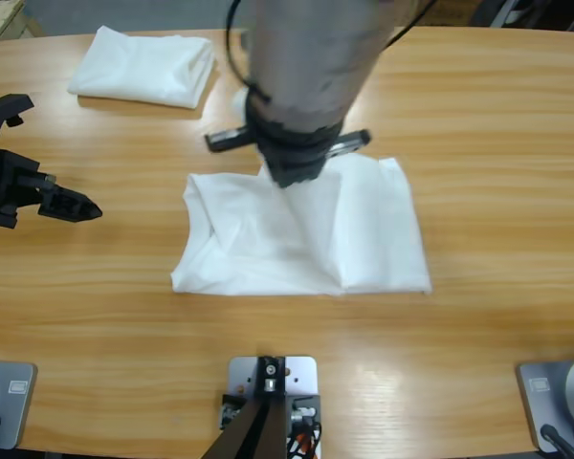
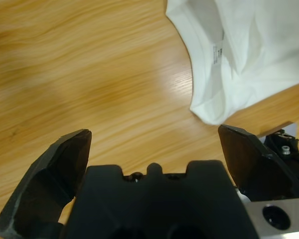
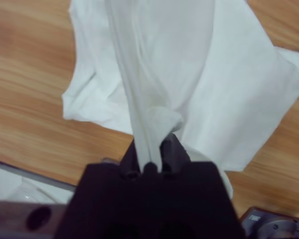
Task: Fold clothes
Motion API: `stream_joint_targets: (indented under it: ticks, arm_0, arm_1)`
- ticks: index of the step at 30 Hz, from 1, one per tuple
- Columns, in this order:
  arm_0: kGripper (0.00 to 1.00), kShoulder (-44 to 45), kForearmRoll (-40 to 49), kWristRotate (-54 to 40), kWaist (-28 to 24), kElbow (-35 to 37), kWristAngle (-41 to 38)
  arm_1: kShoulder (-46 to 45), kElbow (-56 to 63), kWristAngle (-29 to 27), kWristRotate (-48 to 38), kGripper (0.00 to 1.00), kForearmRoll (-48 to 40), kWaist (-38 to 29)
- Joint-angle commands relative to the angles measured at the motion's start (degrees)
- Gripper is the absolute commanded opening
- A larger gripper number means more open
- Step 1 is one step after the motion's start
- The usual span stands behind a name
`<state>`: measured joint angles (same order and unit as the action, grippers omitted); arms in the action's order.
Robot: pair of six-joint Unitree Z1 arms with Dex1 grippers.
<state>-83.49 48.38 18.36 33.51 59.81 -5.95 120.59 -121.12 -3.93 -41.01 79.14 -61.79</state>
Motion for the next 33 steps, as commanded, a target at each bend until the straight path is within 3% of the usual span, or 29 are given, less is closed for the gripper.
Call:
stream_joint_targets:
  ticks: [1, 10, 24, 25, 27, 28, 29, 30, 33]
  arm_0:
    - [1.000, 1.48, 0.32, 0.54, -1.25, -1.85, 0.85]
    - [1.000, 0.73, 0.23, 0.36, -1.51, -2.20, 0.85]
    - [1.000, 0.69, -1.16, 1.77, -1.51, -4.17, 0.85]
    - [1.000, 0.71, -1.21, 1.77, -1.51, -4.17, 0.84]
    - [1.000, 0.78, -1.21, 1.70, -1.51, -4.28, 0.85]
    - [1.000, 0.80, -1.25, 1.63, -1.51, -4.52, 0.85]
    - [1.000, 0.85, -1.27, 1.54, -1.51, -4.82, 0.85]
    - [1.000, 0.90, -1.28, 1.51, -1.51, -5.14, 0.85]
    - [1.000, 1.20, -1.64, 1.51, -1.51, -6.00, 0.85]
  arm_1:
    - [8.31, -2.18, 0.75, 0.85, 0.000, 1.01, -2.46]
    - [14.90, -15.71, 2.95, 1.53, 0.000, 4.86, -2.54]
    - [20.18, -25.29, 5.39, 2.16, 0.000, 7.52, -5.29]
    - [20.49, -25.59, 5.39, 2.11, 0.032, 7.53, -5.27]
    - [21.55, -26.82, 5.87, 2.08, 0.698, 7.90, -5.27]
    - [22.08, -27.82, 5.87, 2.08, 0.867, 8.43, -5.29]
    - [22.50, -29.05, 5.87, 2.08, 0.962, 8.71, -5.30]
    - [22.78, -30.28, 5.83, 2.08, 0.997, 8.84, -5.29]
    - [23.92, -34.01, 5.60, 2.08, 1.000, 9.89, -5.29]
